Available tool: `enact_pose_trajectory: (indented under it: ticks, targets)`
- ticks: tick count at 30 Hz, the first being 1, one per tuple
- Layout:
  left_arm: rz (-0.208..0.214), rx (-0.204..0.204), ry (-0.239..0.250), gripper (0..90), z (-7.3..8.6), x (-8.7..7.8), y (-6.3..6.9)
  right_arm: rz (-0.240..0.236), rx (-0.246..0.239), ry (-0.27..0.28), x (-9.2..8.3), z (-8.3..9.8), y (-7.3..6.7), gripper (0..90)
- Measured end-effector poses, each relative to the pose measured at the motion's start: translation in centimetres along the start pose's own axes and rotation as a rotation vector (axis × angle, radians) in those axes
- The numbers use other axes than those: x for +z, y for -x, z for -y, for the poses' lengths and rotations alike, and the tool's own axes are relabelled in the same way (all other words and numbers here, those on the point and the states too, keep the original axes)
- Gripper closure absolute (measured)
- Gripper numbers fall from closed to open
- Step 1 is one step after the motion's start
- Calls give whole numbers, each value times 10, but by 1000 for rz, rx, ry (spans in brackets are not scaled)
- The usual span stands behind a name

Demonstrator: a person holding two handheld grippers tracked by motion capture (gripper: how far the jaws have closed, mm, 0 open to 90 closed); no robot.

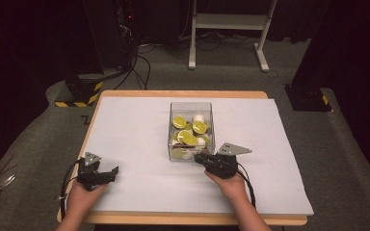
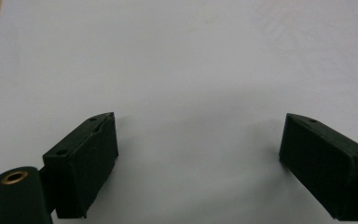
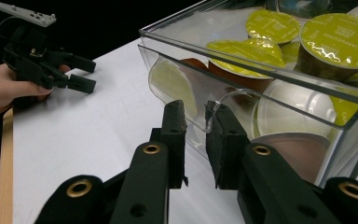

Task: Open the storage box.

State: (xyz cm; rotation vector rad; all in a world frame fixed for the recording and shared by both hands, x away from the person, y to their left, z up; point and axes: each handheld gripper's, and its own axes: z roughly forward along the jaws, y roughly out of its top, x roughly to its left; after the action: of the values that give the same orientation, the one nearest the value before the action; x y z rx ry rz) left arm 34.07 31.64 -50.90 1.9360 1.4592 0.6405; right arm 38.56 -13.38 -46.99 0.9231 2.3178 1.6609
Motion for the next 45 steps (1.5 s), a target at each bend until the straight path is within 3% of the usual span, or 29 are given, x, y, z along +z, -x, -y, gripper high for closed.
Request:
enact_pose_trajectory:
  ticks: [15, 45]
  targets:
    - [0, 0, 0, 116, 0, 0, 0, 6, -5, -3, -9, 4, -7, 807]
    - [0, 0, 1, 116, 0, 0, 0, -45, -6, -11, -30, 19, -31, 828]
